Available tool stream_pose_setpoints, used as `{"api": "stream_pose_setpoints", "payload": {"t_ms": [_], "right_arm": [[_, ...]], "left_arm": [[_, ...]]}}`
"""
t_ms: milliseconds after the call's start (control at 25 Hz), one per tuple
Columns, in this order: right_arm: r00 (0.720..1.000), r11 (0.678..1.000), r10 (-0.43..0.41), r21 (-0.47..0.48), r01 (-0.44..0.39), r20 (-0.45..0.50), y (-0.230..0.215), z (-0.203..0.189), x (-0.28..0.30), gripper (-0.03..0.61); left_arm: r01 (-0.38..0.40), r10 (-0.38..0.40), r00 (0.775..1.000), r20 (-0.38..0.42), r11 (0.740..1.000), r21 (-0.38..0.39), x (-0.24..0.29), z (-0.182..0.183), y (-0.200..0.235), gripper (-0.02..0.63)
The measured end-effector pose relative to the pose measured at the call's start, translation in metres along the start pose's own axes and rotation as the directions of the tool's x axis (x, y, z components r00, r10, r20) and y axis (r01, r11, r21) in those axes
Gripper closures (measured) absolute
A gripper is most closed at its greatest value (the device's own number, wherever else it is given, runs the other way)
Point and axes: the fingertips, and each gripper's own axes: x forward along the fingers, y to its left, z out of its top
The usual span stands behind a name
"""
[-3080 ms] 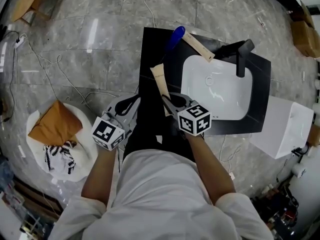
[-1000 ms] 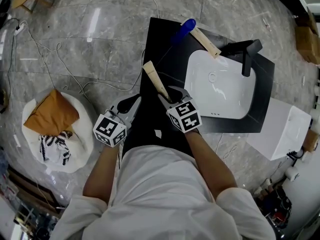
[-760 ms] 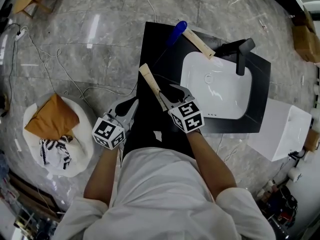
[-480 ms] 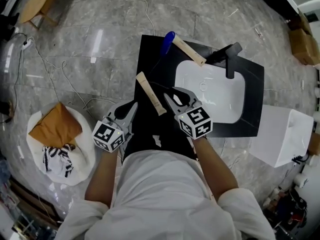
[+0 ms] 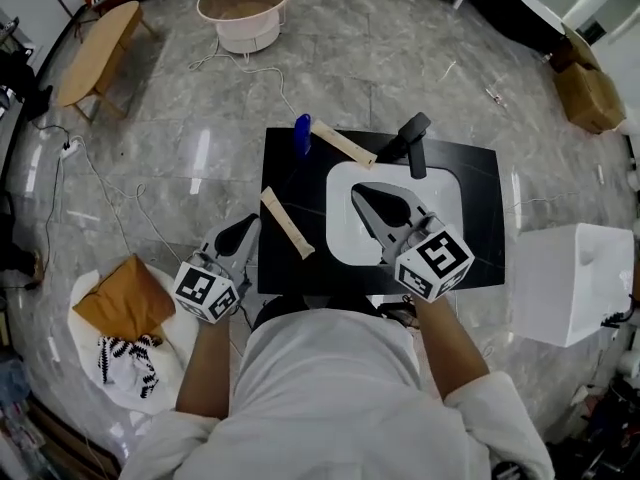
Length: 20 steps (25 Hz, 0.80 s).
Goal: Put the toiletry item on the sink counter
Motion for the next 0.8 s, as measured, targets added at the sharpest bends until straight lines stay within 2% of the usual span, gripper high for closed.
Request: {"api": "stream_pose_setpoints", "payload": {"t_ms": [200, 360, 600, 800], "right_arm": [[0.985, 0.998, -0.008, -0.060, 0.019, 0.174, -0.005, 0.054, -0.058, 0.563], [0.966, 0.994, -0.005, -0.106, 0.033, 0.258, -0.003, 0.071, -0.093, 0.563], [0.959, 0.998, -0.046, -0.035, 0.058, 0.279, -0.015, 0.046, -0.113, 0.563], [0.968, 0.999, -0.050, 0.004, 0.051, 0.246, -0.018, 0.019, -0.112, 0.563]], "left_arm": [[0.004, -0.007, 0.998, 0.063, 0.999, 0.044, 0.001, 0.040, -0.021, 0.598], [0.006, -0.014, 0.995, 0.096, 0.996, 0.084, 0.000, 0.064, -0.038, 0.598], [0.024, -0.038, 0.993, 0.109, 0.992, 0.127, 0.004, 0.078, -0.060, 0.598], [0.035, -0.044, 0.996, 0.083, 0.994, 0.103, 0.010, 0.063, -0.070, 0.598]]}}
